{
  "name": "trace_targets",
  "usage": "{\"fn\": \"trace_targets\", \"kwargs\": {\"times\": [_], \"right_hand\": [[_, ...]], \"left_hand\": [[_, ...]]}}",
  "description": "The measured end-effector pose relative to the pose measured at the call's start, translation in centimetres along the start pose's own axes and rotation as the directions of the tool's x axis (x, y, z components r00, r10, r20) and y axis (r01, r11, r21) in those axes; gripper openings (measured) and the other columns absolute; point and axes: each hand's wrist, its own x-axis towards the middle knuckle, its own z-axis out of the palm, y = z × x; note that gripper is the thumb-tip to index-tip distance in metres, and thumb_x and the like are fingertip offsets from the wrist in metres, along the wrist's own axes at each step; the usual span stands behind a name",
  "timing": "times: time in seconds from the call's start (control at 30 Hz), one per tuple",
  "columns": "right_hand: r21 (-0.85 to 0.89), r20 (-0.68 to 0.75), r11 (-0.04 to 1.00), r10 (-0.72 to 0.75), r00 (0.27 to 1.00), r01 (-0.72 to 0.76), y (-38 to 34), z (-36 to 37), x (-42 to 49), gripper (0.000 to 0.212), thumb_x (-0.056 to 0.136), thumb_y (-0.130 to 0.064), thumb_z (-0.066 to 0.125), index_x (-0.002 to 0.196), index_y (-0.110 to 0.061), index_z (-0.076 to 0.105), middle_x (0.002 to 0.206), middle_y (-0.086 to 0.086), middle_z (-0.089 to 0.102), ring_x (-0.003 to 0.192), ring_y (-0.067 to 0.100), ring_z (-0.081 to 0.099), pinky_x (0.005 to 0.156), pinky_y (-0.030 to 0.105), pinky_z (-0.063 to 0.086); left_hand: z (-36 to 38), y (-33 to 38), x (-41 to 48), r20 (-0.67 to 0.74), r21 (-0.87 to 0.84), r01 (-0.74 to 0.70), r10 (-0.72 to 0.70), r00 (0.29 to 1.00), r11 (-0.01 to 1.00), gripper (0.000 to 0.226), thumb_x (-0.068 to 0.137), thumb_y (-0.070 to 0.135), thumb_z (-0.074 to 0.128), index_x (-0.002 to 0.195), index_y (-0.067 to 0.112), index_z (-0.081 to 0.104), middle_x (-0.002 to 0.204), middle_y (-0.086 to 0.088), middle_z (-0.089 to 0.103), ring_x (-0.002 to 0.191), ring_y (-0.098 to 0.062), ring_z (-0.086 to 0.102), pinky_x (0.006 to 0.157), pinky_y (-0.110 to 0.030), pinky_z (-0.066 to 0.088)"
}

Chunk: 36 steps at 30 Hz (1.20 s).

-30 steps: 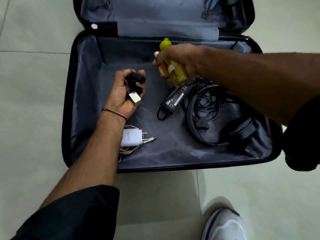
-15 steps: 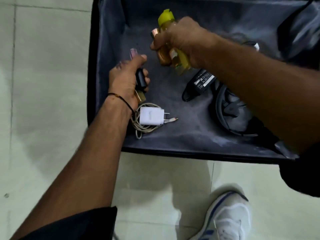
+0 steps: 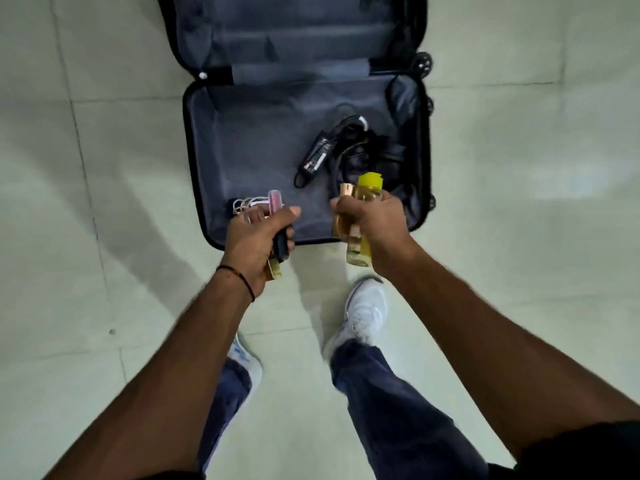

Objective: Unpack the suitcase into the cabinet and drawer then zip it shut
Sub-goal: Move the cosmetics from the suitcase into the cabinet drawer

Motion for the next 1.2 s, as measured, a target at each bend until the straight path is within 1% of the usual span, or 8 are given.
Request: {"fn": "trace_targets", "kwargs": {"times": [0.17,0.3,0.5,0.67,0.83,0.9,1.07,1.2], "right_hand": [[0.075,-0.002,0.996,0.038,0.999,-0.038,-5.4,-8.1,-12.7,0.022,0.073,-0.004,0.08,0.084,-0.008,0.061,0.07,0.013,0.059,0.061,0.026,0.057,0.06,0.04,0.053],[0.078,0.017,0.995,0.061,0.998,-0.062,-9.4,-14.4,-22.2,0.031,0.063,-0.017,0.084,0.085,-0.01,0.063,0.075,0.013,0.062,0.068,0.03,0.061,0.073,0.057,0.058],[0.146,0.009,0.989,0.03,1.0,-0.031,-13.6,-21.4,-34.6,0.039,0.063,-0.019,0.084,0.095,-0.008,0.064,0.08,0.015,0.064,0.071,0.032,0.064,0.077,0.056,0.058],[0.32,-0.029,0.943,-0.085,0.996,0.09,-15.7,-24.8,-44.2,0.022,0.078,-0.006,0.078,0.096,-0.006,0.064,0.078,0.017,0.062,0.065,0.031,0.062,0.065,0.039,0.056],[0.56,-0.192,0.792,-0.161,0.968,0.243,-14.5,-29.1,-52.6,0.019,0.083,-0.001,0.073,0.097,-0.004,0.061,0.079,0.018,0.057,0.061,0.028,0.056,0.059,0.034,0.052],[0.631,-0.268,0.717,-0.157,0.95,0.296,-12.9,-30.7,-55.3,0.018,0.084,0.002,0.071,0.097,-0.003,0.06,0.077,0.016,0.057,0.06,0.027,0.054,0.057,0.032,0.051],[0.726,-0.495,0.526,-0.047,0.868,0.443,-7.6,-37.0,-60.8,0.013,0.083,0.002,0.071,0.089,-0.004,0.06,0.074,0.015,0.056,0.058,0.027,0.053,0.053,0.03,0.048],[0.729,-0.636,0.378,0.063,0.769,0.571,-2.1,-44.4,-64.9,0.016,0.082,0.001,0.072,0.091,-0.004,0.06,0.077,0.016,0.054,0.059,0.026,0.052,0.057,0.03,0.047]], "left_hand": [[4.4,4.8,-12.2,0.079,0.115,0.008,-0.018,0.997,0.993,0.02,0.085,0.012,0.073,0.073,0.013,0.057,0.057,-0.006,0.053,0.043,-0.016,0.046,0.042,-0.022,0.04],[7.5,8.5,-22.9,0.098,0.166,-0.017,0.001,0.995,0.986,0.021,0.083,0.011,0.075,0.086,0.006,0.055,0.058,-0.009,0.053,0.044,-0.018,0.047,0.045,-0.023,0.043],[11.0,12.5,-36.2,0.175,0.257,-0.078,0.033,0.984,0.963,0.02,0.082,0.012,0.075,0.088,0.005,0.057,0.057,-0.008,0.056,0.045,-0.021,0.047,0.048,-0.026,0.043],[13.9,15.5,-44.2,0.338,0.292,-0.207,0.102,0.936,0.934,0.016,0.084,0.007,0.073,0.086,0.004,0.057,0.059,-0.01,0.055,0.042,-0.016,0.049,0.043,-0.023,0.043],[17.9,16.2,-50.0,0.565,0.37,-0.348,0.089,0.82,0.861,0.021,0.084,0.013,0.073,0.091,-0.002,0.061,0.063,-0.014,0.057,0.046,-0.02,0.05,0.046,-0.024,0.041],[20.2,15.3,-52.2,0.65,0.382,-0.382,0.049,0.758,0.842,0.019,0.081,0.014,0.075,0.089,0.003,0.061,0.062,-0.014,0.057,0.046,-0.022,0.051,0.049,-0.026,0.039],[28.2,9.8,-59.0,0.806,0.471,-0.477,-0.142,0.575,0.742,0.019,0.081,0.014,0.075,0.088,0.008,0.059,0.061,-0.009,0.057,0.044,-0.02,0.05,0.047,-0.025,0.037],[36.0,2.7,-65.6,0.852,0.514,-0.567,-0.304,0.427,0.643,0.018,0.084,0.013,0.073,0.078,0.012,0.056,0.06,-0.007,0.056,0.044,-0.018,0.048,0.047,-0.025,0.038]]}}
